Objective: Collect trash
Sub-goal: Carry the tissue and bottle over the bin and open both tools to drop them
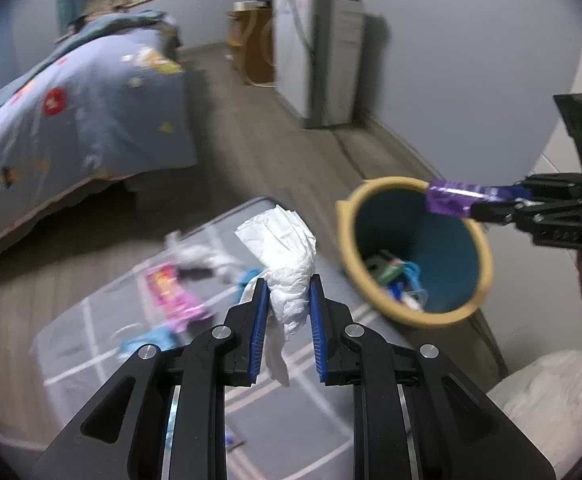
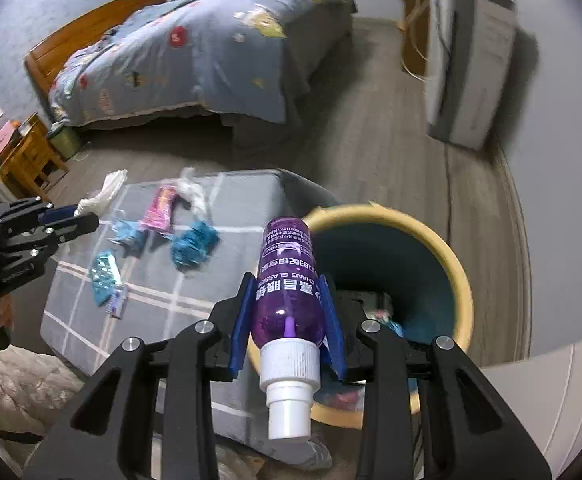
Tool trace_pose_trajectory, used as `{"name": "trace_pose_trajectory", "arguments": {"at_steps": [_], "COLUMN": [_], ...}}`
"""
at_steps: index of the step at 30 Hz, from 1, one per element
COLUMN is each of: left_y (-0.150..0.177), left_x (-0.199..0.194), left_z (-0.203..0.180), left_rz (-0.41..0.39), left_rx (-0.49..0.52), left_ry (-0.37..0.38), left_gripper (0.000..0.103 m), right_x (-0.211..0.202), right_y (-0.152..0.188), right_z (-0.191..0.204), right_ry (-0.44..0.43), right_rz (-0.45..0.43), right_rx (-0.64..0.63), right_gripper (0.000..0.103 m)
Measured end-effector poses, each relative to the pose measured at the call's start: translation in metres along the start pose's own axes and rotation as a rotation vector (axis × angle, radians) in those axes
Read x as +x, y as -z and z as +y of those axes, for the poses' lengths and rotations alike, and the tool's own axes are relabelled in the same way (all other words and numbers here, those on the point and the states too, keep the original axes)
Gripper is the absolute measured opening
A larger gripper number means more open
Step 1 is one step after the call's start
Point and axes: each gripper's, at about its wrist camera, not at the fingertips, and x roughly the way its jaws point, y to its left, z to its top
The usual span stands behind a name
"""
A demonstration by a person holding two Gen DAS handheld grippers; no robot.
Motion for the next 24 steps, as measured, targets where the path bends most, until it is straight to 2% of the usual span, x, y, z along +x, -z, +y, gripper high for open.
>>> {"name": "trace_pose_trajectory", "arguments": {"at_steps": [6, 14, 20, 24], "left_y": [-0.014, -0.012, -0.020, -0.034], "left_x": [0.028, 0.064, 0.094, 0.106], "left_z": [-0.049, -0.097, -0.118, -0.128], "left_rz": [0.044, 0.121, 0.166, 0.151], "left_rx": [0.073, 0.139, 0.172, 0.209], "left_ry": [0.087, 0.172, 0.193, 0.176], "left_gripper": [0.020, 0.020, 0.020, 0.027], "right_x": [0.007, 0.017, 0.025, 0.031], "right_y": [0.023, 0.039, 0.046, 0.048], "right_z": [-0.036, -0.068, -0.084, -0.092], "right_ry": [0.022, 0.035, 0.049, 0.066], "right_rz": [0.032, 0.061, 0.084, 0.095], "right_rx": [0.059, 0.137, 0.179, 0.194], "right_gripper": [0.032, 0.032, 0.032, 0.032]}}
